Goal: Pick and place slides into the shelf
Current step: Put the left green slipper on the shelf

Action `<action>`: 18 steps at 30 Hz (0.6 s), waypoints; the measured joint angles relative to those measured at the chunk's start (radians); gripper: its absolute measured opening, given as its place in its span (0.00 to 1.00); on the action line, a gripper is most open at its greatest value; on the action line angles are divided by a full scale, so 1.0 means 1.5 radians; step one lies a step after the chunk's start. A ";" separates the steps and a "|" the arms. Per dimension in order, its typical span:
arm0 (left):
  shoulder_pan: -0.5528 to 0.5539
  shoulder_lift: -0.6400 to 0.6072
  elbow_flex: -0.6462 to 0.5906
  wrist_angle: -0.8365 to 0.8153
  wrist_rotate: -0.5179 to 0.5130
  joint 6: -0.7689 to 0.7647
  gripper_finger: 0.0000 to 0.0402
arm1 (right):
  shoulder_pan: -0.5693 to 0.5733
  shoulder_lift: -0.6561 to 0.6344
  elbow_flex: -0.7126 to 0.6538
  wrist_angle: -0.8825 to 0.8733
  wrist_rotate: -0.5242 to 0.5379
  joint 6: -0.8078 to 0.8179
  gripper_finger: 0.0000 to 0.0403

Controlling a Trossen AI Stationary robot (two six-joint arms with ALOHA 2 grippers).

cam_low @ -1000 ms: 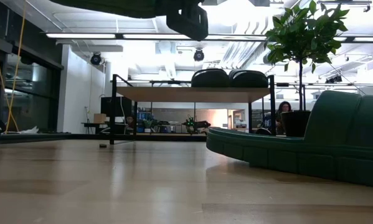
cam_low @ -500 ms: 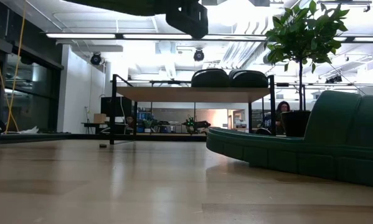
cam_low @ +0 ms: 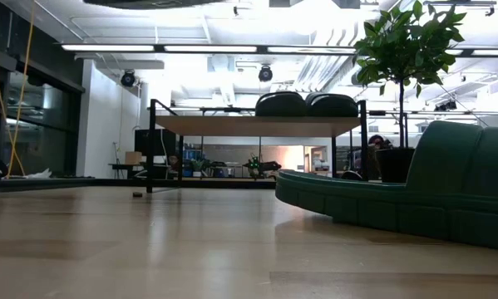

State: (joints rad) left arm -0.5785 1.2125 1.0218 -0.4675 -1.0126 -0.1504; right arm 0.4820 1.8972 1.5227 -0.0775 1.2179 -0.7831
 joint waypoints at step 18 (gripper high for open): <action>-0.105 0.000 0.000 -0.007 -0.090 0.120 0.50 | -0.034 -0.105 0.000 -0.401 -0.086 0.387 0.00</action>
State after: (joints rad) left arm -0.7355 1.2125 1.0218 -0.4776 -1.1479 0.0291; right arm 0.4316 1.7402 1.5230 -0.6792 1.0883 -0.2023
